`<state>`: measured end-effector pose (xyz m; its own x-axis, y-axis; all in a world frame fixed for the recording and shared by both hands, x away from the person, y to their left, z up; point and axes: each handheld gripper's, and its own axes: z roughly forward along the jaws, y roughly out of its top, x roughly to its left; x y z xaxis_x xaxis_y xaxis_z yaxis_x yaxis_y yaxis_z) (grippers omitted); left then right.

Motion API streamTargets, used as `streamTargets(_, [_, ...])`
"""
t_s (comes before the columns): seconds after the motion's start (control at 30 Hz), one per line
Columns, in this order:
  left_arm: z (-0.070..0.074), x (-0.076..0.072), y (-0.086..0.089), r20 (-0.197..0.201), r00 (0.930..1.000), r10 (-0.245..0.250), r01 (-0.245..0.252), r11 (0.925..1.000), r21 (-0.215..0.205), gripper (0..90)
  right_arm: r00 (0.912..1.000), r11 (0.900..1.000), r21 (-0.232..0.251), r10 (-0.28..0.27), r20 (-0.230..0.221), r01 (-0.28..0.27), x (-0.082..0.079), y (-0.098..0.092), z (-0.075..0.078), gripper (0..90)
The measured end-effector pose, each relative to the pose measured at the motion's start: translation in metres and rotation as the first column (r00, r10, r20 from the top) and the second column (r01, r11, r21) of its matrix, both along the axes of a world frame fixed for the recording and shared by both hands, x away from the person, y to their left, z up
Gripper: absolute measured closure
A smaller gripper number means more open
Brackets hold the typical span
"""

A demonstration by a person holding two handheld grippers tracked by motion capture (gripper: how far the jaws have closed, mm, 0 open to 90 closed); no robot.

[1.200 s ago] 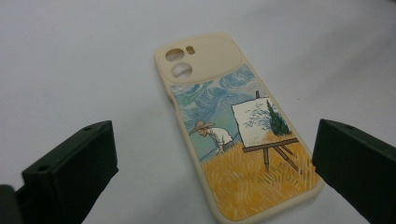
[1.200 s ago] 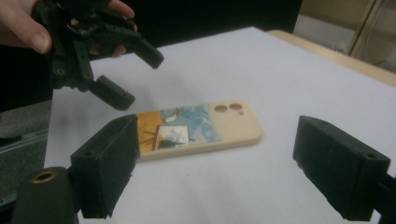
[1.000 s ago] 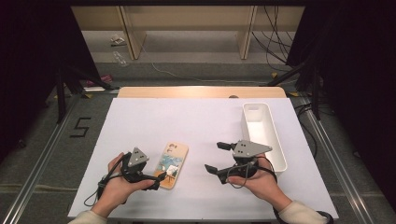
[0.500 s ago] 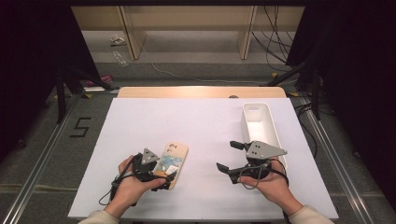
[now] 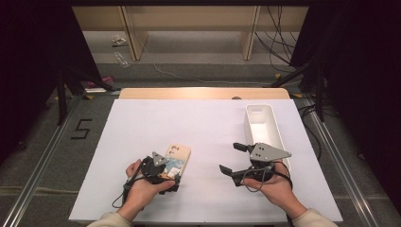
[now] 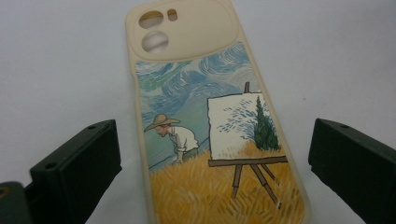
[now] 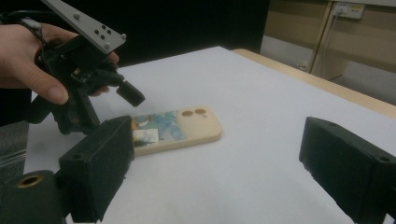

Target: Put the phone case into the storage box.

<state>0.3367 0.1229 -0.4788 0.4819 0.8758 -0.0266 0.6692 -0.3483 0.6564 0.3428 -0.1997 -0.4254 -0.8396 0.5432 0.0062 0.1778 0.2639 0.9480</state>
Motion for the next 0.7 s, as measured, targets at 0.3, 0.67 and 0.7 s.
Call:
streamTargets(0.3, [-0.0031,0.0019,-0.0040,-0.017,0.9997,0.018,-0.018,0.9998,0.004,3.3,1.0000,1.000,0.005,-0.003,-0.002,0.003,0.0006,-0.0002,-0.0005,11.0])
streamTargets(0.67, [-0.0062,0.0039,-0.0072,-0.032,0.9990,0.030,-0.029,0.9992,0.029,6.3,1.0000,1.000,0.005,0.001,-0.004,-0.001,0.0005,0.0006,-0.0007,11.0])
streamTargets(0.7, [-0.0066,0.0042,-0.0073,-0.032,0.9990,0.032,-0.031,0.9991,0.029,6.6,1.0000,1.000,0.005,0.001,-0.004,-0.001,0.0006,0.0006,-0.0008,11.0])
